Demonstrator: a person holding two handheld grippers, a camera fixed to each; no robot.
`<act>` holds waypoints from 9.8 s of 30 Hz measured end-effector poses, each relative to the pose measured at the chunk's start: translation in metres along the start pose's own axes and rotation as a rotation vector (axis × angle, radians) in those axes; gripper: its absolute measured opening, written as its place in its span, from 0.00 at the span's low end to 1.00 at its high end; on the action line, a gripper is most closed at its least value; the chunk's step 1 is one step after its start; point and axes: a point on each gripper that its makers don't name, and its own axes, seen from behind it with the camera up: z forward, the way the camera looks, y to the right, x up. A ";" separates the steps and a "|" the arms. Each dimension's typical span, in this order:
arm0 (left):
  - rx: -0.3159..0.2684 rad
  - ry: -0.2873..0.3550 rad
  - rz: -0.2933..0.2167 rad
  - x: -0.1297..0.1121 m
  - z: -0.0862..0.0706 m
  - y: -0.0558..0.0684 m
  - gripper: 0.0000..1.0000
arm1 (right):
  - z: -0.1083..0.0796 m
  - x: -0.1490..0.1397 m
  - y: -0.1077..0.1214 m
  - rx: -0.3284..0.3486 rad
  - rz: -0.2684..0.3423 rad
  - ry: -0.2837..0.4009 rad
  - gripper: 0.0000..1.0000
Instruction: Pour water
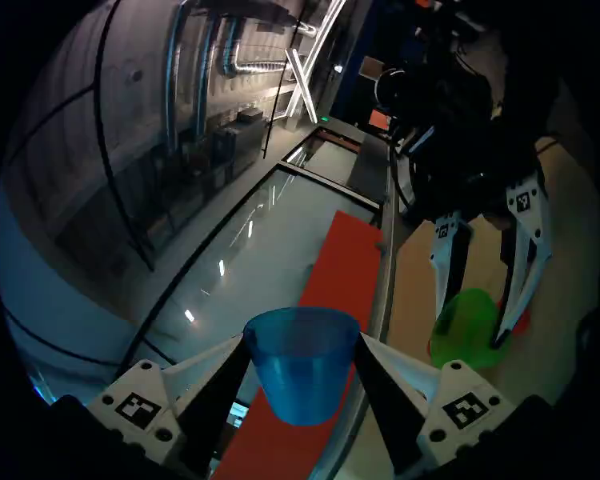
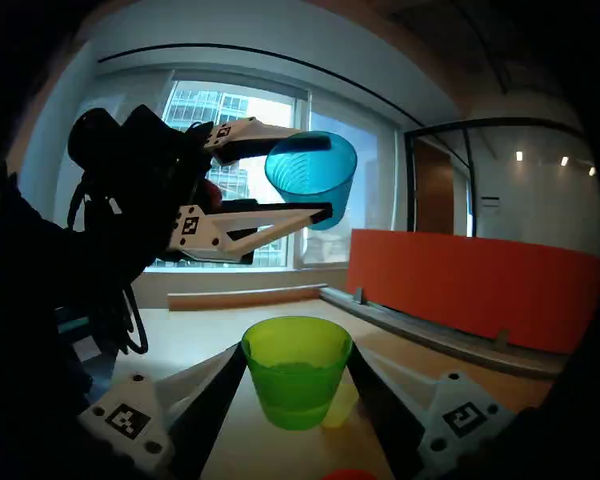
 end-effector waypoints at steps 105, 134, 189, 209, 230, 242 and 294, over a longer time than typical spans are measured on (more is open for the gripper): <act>-0.099 -0.223 -1.029 -0.119 -0.055 0.087 0.87 | -0.129 -0.006 0.094 -0.344 0.027 -0.078 0.91; -0.365 -0.469 -0.908 -0.161 -0.067 0.187 0.87 | -0.144 -0.085 0.106 -0.328 0.079 -0.307 0.91; -0.618 -0.700 -0.918 -0.222 -0.088 0.297 0.87 | -0.136 -0.194 0.110 -0.289 0.160 -0.558 0.91; -0.642 -0.754 -0.904 -0.229 -0.101 0.310 0.90 | -0.136 -0.210 0.109 -0.293 0.176 -0.574 0.92; -0.605 -0.793 -0.918 -0.236 -0.117 0.314 0.90 | -0.140 -0.226 0.108 -0.304 0.185 -0.572 0.92; -0.600 -0.793 -0.944 -0.230 -0.122 0.316 0.90 | -0.146 -0.231 0.106 -0.322 0.193 -0.576 0.96; -0.063 -0.678 -1.038 -0.224 -0.176 0.198 0.90 | -0.192 -0.141 0.086 -0.526 0.169 -0.356 1.00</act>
